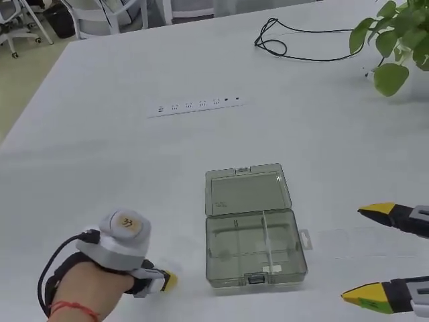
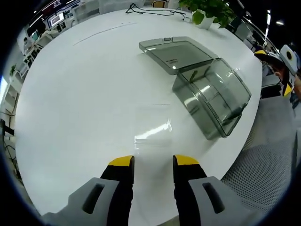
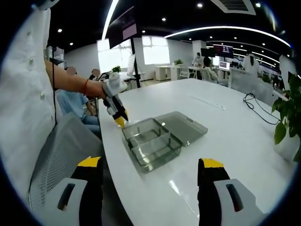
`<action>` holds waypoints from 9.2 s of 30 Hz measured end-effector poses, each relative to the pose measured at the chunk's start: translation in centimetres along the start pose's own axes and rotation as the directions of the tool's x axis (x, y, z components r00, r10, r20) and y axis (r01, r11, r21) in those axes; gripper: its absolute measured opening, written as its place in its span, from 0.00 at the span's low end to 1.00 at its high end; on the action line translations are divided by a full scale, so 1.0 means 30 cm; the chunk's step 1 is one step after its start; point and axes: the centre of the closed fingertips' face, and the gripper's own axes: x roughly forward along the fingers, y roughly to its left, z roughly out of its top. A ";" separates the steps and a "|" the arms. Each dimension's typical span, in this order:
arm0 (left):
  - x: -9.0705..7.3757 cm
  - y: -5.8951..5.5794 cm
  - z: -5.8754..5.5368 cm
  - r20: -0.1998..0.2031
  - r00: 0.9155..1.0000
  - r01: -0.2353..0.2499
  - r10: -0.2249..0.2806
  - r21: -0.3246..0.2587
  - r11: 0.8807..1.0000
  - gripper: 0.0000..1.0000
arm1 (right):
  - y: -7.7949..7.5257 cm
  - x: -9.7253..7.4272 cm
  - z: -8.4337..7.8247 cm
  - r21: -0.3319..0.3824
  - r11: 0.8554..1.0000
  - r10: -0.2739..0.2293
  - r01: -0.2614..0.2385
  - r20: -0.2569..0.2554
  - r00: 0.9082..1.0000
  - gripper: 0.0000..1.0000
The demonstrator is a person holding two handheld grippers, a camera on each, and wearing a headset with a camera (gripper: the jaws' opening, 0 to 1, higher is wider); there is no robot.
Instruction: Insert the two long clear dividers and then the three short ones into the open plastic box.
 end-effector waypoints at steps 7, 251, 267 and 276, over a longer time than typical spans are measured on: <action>-0.027 -0.013 0.023 0.073 0.997 0.035 -0.029 -0.074 0.997 0.30 | 0.007 0.003 0.025 0.006 1.000 -0.003 0.003 -0.004 1.000 0.83; -0.265 -0.263 0.180 0.439 0.789 0.253 -0.430 0.405 0.878 0.98 | 0.033 0.546 0.028 0.668 0.698 -0.009 0.259 -0.354 0.935 0.20; -0.317 -0.250 0.177 0.483 0.802 0.191 -0.351 0.350 0.917 0.99 | 0.051 0.443 0.179 0.584 0.805 0.004 0.106 -0.183 0.983 0.31; -0.329 -0.262 0.167 0.489 0.807 0.172 -0.331 0.341 0.924 1.00 | 0.065 0.358 0.240 0.519 0.854 0.039 0.027 -0.116 0.992 0.41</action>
